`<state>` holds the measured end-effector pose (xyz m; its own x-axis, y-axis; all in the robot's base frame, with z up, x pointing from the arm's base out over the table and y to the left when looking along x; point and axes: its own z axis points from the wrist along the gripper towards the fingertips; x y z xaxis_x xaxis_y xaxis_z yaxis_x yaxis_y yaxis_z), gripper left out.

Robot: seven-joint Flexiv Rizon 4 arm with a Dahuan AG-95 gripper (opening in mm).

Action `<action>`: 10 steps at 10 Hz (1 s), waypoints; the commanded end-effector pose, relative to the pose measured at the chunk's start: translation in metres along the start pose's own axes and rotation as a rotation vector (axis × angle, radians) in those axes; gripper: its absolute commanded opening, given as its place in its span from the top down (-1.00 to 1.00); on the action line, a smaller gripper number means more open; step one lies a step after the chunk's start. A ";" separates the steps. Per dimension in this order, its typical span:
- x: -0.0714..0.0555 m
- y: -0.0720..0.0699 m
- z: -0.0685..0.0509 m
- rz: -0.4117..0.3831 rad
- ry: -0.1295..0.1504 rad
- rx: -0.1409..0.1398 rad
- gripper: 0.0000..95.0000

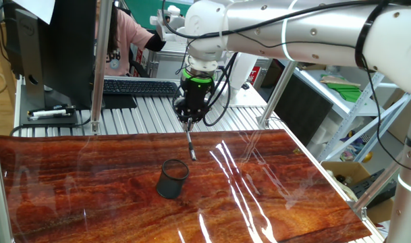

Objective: Put the pen into the pen holder

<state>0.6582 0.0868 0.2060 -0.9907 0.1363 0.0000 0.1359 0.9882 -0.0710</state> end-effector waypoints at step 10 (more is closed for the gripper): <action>-0.027 0.017 0.003 0.062 -0.080 -0.007 1.00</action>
<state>0.6854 0.0983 0.2000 -0.9771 0.1906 -0.0943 0.1968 0.9785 -0.0621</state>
